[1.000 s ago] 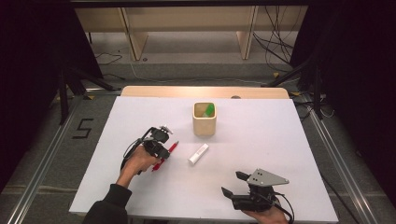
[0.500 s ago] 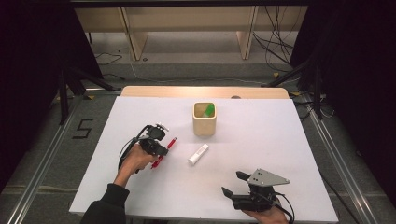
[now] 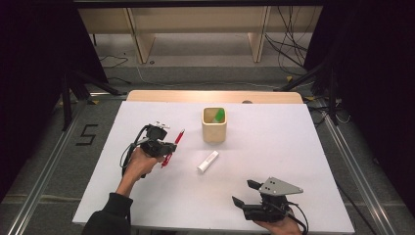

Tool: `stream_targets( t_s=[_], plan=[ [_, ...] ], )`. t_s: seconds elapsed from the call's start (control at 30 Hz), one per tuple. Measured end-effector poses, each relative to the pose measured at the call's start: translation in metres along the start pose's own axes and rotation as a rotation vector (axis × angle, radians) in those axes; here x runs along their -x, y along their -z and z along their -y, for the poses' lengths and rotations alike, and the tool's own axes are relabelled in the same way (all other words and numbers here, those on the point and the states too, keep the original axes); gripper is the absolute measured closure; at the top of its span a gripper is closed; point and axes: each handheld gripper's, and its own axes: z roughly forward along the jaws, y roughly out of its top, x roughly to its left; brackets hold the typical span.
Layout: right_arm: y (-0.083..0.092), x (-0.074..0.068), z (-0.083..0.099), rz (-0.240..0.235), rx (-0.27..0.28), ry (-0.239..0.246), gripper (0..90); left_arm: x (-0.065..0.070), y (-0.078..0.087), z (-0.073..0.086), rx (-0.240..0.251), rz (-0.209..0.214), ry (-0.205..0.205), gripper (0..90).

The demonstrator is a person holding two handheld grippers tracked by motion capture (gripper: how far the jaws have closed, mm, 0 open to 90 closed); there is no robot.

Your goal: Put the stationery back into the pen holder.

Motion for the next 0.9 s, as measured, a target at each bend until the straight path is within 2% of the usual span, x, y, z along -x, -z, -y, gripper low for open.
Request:
stream_targets(
  t_s=[0.13, 0.4, 0.47, 0.57, 0.73, 0.8, 0.9],
  plan=[
    [0.0, 0.0, 0.0, -0.003, 0.002, -0.002, 25.8, 0.0, 0.006, -0.001, 0.076, 0.022, 0.003, 78.8],
    [0.0, 0.001, 0.0, -0.008, 0.008, -0.007, 24.8, 0.002, 0.021, -0.005, 0.247, 0.033, 0.025, 78.8],
    [0.001, 0.001, 0.0, -0.01, 0.011, -0.004, 24.2, 0.004, 0.023, -0.005, 0.27, 0.028, 0.025, 78.8],
    [0.002, 0.002, -0.001, -0.01, 0.017, -0.008, 23.7, 0.012, 0.024, -0.006, 0.3, 0.013, -0.001, 78.8],
    [0.001, 0.002, 0.0, -0.009, 0.018, -0.014, 23.5, 0.021, 0.026, -0.012, 0.351, 0.033, -0.008, 78.8],
    [0.001, 0.001, 0.0, -0.011, 0.016, -0.011, 23.5, 0.022, 0.026, -0.014, 0.358, 0.049, -0.005, 78.8],
    [0.002, 0.002, 0.0, -0.01, 0.02, -0.011, 23.5, 0.022, 0.024, -0.017, 0.368, 0.047, 0.001, 78.8]
  ],
)
